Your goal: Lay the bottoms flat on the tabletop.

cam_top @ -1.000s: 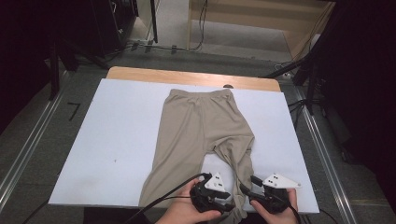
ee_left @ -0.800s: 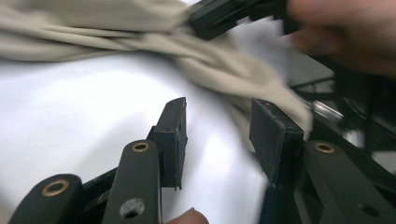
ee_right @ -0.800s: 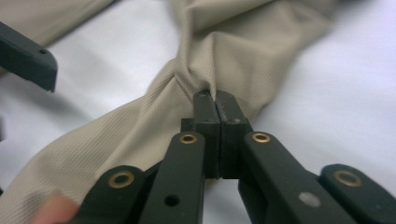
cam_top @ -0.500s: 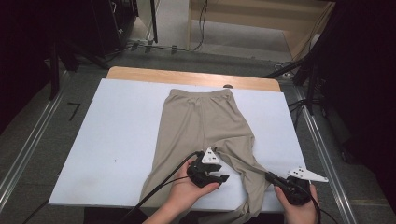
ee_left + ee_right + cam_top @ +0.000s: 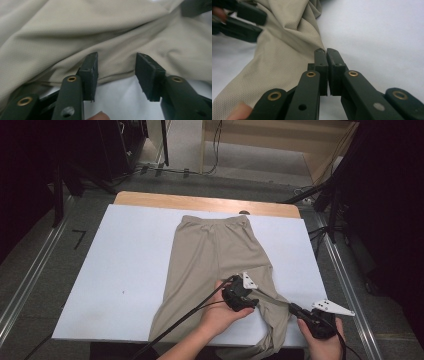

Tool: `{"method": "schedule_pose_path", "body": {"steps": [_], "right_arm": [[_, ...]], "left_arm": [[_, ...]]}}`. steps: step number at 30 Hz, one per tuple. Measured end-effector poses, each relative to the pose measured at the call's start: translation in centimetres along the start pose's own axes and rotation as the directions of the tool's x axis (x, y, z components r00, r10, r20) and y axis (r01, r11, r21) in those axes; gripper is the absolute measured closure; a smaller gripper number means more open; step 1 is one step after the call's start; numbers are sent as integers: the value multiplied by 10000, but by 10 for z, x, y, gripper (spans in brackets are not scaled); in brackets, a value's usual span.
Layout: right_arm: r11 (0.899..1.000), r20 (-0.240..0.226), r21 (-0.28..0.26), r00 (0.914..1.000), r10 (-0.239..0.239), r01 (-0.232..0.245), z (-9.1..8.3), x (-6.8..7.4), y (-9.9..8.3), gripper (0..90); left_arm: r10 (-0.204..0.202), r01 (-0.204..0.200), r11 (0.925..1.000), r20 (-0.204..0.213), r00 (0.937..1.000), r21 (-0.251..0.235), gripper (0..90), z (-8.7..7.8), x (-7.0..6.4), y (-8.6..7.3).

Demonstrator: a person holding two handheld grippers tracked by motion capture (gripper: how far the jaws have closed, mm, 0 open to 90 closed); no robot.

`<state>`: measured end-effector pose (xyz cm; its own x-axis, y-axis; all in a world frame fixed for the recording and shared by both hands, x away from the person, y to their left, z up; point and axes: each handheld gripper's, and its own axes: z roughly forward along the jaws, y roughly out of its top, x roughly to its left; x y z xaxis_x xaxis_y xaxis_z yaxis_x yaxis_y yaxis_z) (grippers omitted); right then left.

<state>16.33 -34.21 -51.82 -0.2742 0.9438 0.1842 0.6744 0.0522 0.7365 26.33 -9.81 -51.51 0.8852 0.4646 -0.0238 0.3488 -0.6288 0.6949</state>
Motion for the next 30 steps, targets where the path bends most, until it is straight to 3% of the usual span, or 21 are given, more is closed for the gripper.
{"method": "schedule_pose_path", "body": {"steps": [1,2,4,6,8,13,16,19,21,24,26,30], "right_arm": [[10000,-44,-23,10000,26,-26,0,0,0,854],[10000,-101,-24,9999,36,-37,0,0,0,854],[10000,-199,-50,9998,3,-4,1,2,-1,854],[10000,-368,-69,9993,-15,12,1,4,-1,854],[9999,-523,-85,9986,-78,73,-1,7,-2,854],[9984,-1163,-202,9917,-540,520,-19,24,-6,854],[9975,-1704,-302,9830,-682,640,-29,35,-6,851],[9950,-2180,-225,9708,-998,973,-32,46,-4,721],[9932,-1923,-264,9744,-1163,1133,-29,51,-2,632],[9951,-1700,-109,9805,-990,986,-17,51,0,568],[9967,-1503,42,9855,-791,807,-8,51,2,557],[9971,-1450,165,9869,-710,742,13,53,9,545]], "left_arm": [[273,-272,9996,-288,9992,44,610,1,-4,1],[261,-260,9996,-227,9994,51,657,1,-5,1],[291,-292,9992,27,9996,265,866,0,-5,3],[297,-314,9985,388,9988,446,892,-3,-2,4],[-105,52,9987,1050,9944,507,895,-10,3,0],[28,-70,9997,1736,9848,239,896,-52,11,-19],[-141,139,9999,1668,9859,21,895,-78,23,-32],[-664,690,9975,1330,9889,-151,895,-98,44,-44],[-1055,1084,9940,1271,9863,-162,894,-103,56,-49],[-1236,1268,9918,1274,9841,-172,893,-103,63,-55],[-1290,1301,9915,1161,9848,-13,889,-99,66,-59],[-1411,1394,9900,1137,9834,229,886,-92,70,-66]]}}
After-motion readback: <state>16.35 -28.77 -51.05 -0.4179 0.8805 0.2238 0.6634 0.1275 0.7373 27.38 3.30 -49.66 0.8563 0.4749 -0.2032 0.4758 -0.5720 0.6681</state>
